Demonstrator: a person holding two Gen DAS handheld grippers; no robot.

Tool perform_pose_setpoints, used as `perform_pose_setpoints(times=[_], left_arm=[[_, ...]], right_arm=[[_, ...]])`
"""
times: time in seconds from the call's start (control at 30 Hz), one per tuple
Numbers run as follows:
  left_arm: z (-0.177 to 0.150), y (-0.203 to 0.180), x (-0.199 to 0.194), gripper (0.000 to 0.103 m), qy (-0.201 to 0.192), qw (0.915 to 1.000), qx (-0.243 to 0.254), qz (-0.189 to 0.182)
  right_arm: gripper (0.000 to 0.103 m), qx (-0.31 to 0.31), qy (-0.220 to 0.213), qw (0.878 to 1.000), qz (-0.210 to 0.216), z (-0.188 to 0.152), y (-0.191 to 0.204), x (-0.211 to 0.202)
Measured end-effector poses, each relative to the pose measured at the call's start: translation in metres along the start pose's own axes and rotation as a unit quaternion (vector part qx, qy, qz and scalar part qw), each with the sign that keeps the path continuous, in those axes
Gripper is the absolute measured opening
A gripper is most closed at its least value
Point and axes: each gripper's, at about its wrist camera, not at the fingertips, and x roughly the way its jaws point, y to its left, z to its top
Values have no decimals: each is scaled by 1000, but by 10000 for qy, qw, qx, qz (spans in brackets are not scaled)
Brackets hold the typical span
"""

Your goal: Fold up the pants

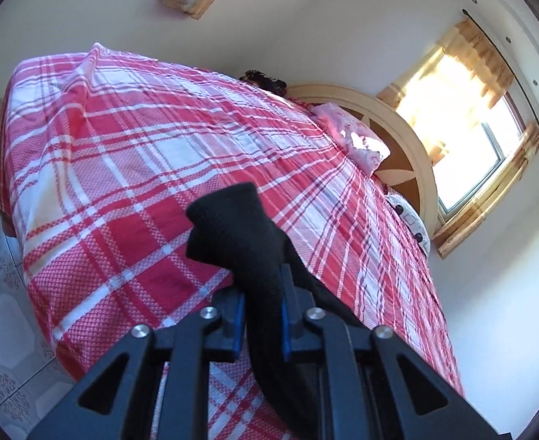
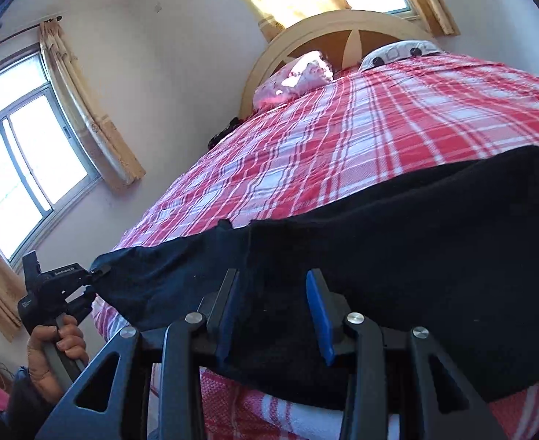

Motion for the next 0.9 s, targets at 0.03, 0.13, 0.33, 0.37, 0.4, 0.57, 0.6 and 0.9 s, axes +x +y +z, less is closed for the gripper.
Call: perform_pose_setpoints(times=[0.03,0.13,0.33,0.37,0.4,0.57,0.6,0.9], left_arm=[[0,-2,2,15,10,10000,54,64],[-4,-9,6,15,26,9985,403,363],[-9,-18,18,15,131,9918,975,813],[-9,-18,19,15,148,9906,1032,889],[-9,-18,21,15,169,9891,1093,973],[-11,-16,21,15,227,9870,1150,1102],[-11,-15,22,15,241,9865,1155,1135],[-17,-20,23,15,348,9767,1452,1543]], right_arm=[[39,11,-24,10000,-36,0,-1,-2],[40,68,58,9998,-202,-3,-5,0],[45,-184,289,9984,-447,-7,3,10],[45,-242,283,9982,-464,-6,5,9],[45,-268,259,9982,-468,-6,4,8],[46,-296,233,9976,-572,-6,5,9],[47,-265,305,9974,-593,-6,4,13],[61,-675,410,9939,-772,-9,21,18]])
